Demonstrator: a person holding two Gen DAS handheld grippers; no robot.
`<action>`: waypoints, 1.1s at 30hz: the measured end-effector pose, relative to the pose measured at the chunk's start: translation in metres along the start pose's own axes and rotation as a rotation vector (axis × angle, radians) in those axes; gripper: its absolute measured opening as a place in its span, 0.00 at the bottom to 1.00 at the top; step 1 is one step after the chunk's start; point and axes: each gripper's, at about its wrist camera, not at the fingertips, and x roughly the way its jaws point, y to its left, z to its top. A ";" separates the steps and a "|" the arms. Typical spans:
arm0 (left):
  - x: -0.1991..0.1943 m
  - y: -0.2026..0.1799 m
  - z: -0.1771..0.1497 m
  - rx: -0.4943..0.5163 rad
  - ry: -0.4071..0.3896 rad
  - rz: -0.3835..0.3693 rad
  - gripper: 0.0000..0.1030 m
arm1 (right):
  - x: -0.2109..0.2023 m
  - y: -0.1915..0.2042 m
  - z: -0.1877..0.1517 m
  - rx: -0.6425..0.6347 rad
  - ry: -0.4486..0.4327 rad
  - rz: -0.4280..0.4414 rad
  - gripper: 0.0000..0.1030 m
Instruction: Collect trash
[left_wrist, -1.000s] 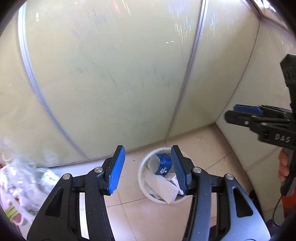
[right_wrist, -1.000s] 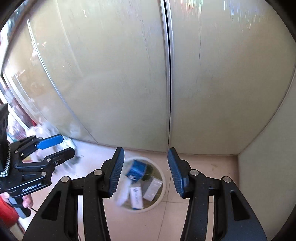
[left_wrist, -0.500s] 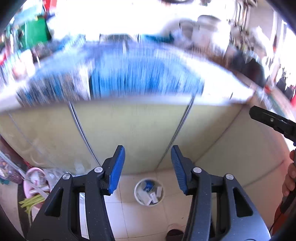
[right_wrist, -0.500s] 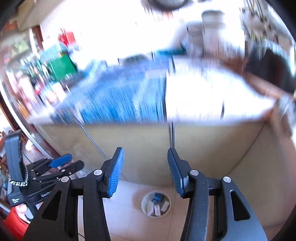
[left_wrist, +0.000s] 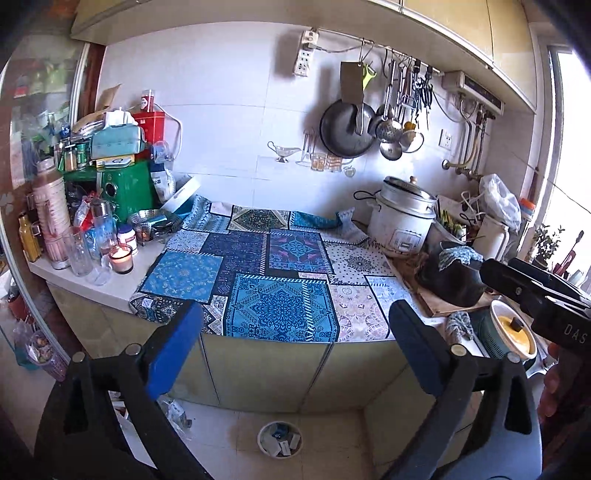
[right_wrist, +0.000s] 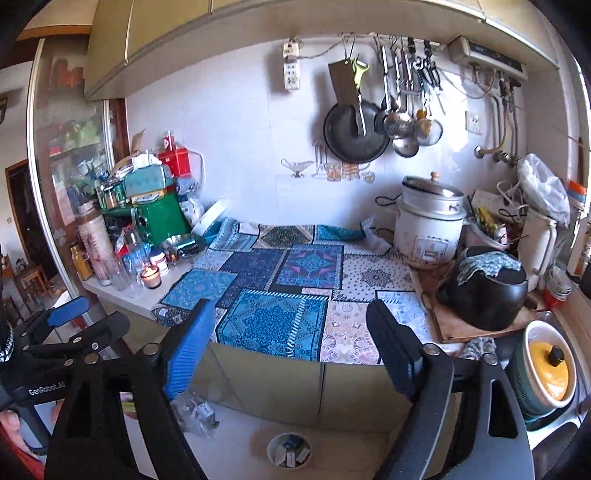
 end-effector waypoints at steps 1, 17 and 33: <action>-0.011 0.003 0.000 -0.008 0.002 -0.012 0.99 | -0.008 0.006 -0.001 0.005 -0.020 -0.017 0.86; -0.144 0.036 -0.040 0.084 -0.020 -0.038 0.99 | -0.097 0.091 -0.053 0.046 -0.020 -0.142 1.00; -0.180 0.015 -0.055 0.098 -0.045 -0.018 0.99 | -0.130 0.085 -0.055 0.062 -0.046 -0.119 1.00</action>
